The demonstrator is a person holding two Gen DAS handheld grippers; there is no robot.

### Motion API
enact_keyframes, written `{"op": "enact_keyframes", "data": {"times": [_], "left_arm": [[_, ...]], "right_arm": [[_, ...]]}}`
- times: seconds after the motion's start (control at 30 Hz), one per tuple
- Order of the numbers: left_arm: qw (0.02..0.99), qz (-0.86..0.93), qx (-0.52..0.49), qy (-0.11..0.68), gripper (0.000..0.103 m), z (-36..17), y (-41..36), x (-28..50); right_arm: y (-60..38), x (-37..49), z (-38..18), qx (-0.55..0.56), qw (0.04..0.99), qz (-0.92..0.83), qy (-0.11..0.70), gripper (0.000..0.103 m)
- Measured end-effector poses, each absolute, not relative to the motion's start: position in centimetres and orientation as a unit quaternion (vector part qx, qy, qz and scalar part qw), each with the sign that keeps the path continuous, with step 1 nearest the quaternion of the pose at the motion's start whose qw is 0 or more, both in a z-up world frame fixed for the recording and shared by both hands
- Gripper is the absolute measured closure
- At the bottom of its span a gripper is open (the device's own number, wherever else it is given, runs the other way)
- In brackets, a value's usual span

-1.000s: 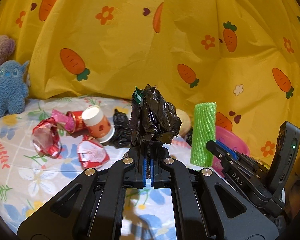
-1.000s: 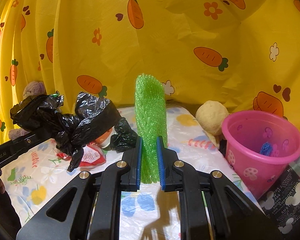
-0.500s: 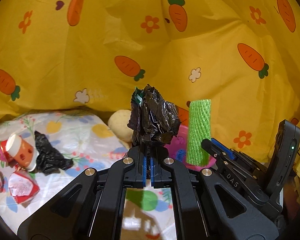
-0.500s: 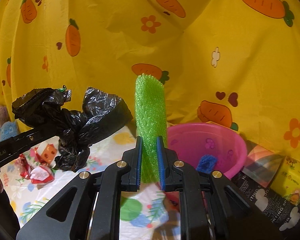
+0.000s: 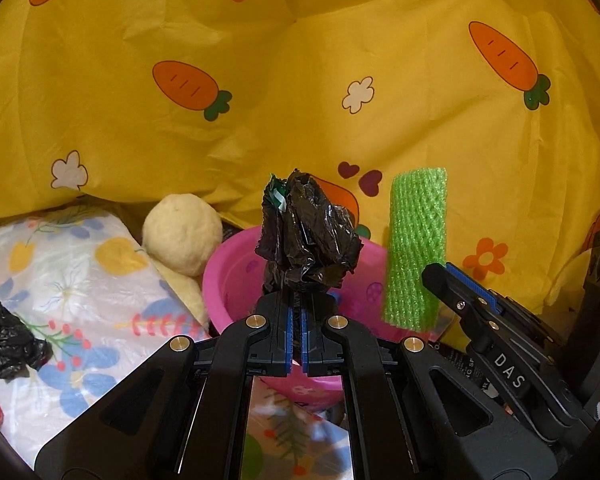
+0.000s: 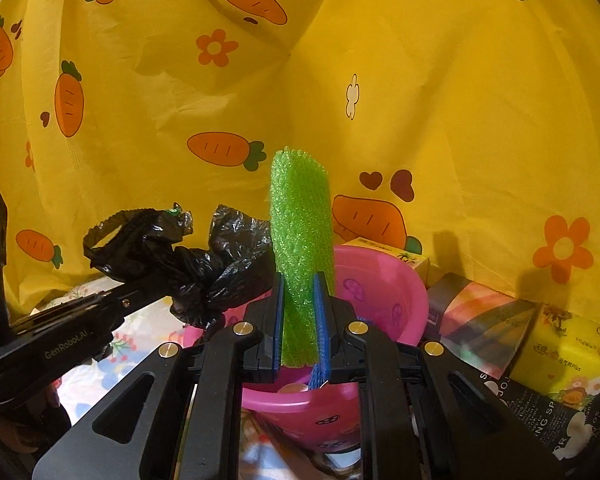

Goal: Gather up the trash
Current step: 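Open the left tool to drop the black bag into the bucket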

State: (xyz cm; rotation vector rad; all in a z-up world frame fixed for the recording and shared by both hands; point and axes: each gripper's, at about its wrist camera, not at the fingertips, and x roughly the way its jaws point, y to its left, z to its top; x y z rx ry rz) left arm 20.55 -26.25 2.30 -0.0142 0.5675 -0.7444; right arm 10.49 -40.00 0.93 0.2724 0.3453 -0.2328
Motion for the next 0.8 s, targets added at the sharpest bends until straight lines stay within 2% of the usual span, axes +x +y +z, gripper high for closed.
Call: {"op": "enact_keyframes", "data": {"times": [0.4, 0.43, 0.5, 0.53, 0.57, 0.63, 0.8], "left_arm": [[0.876, -0.370, -0.007, 0.309, 0.101, -0.2, -28.7, 22.5], [0.875, -0.371, -0.004, 0.311, 0.098, -0.3, -28.9, 22.6], [0.874, -0.370, 0.000, 0.315, 0.079, -0.6, -28.8, 22.8], [0.874, -0.371, -0.003, 0.314, 0.058, -0.7, -28.5, 22.9], [0.876, -0.369, -0.010, 0.310, 0.041, -0.7, -28.1, 22.9], [0.882, -0.363, -0.022, 0.301, 0.030, -0.5, -27.1, 22.9], [0.903, -0.318, -0.047, 0.286, 0.013, 0.5, -23.8, 22.6]], "right_arm": [[-40.5, 11.6, 0.1, 0.138, 0.967, -0.116, 0.181, 0.088], [-40.5, 11.7, 0.1, 0.138, 0.967, -0.115, 0.182, 0.088], [-40.6, 11.9, 0.0, 0.139, 0.966, -0.115, 0.184, 0.088], [-40.7, 11.9, -0.1, 0.139, 0.966, -0.115, 0.186, 0.088], [-40.7, 12.0, -0.1, 0.139, 0.966, -0.114, 0.187, 0.088], [-40.7, 12.2, -0.3, 0.140, 0.965, -0.112, 0.190, 0.087], [-40.3, 12.9, -0.5, 0.133, 0.966, -0.104, 0.197, 0.087]]}}
